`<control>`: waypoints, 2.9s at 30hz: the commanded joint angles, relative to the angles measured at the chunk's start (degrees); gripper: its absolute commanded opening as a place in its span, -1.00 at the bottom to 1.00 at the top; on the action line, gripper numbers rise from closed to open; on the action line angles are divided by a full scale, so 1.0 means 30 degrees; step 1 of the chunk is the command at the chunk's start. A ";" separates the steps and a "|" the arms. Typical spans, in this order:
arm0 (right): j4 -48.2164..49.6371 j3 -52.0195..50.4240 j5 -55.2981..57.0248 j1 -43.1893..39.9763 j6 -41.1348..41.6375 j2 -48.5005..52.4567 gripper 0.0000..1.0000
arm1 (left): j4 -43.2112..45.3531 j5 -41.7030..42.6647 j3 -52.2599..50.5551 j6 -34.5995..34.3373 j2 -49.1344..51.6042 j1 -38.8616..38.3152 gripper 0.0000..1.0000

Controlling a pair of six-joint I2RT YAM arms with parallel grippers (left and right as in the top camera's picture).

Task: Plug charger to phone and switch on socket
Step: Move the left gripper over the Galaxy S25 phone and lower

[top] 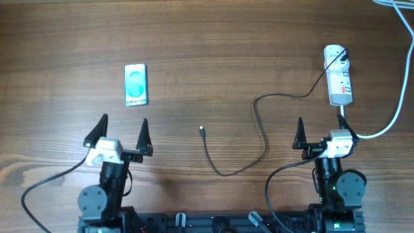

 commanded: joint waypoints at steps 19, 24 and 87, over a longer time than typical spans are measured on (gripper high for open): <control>0.0058 -0.0022 0.0328 0.0087 0.0248 -0.0153 1.00 | -2.0334 0.3905 2.4283 -0.3213 1.3624 -0.0102 1.00; 0.0058 -0.0022 0.0321 0.0087 0.0248 -0.0153 1.00 | -2.5106 0.3898 3.0374 -0.1982 1.9759 -0.0102 1.00; 0.0058 -0.0022 0.0321 0.0087 0.0248 -0.0153 1.00 | -1.7500 -0.3155 2.5551 -0.4452 3.7973 -0.0102 1.00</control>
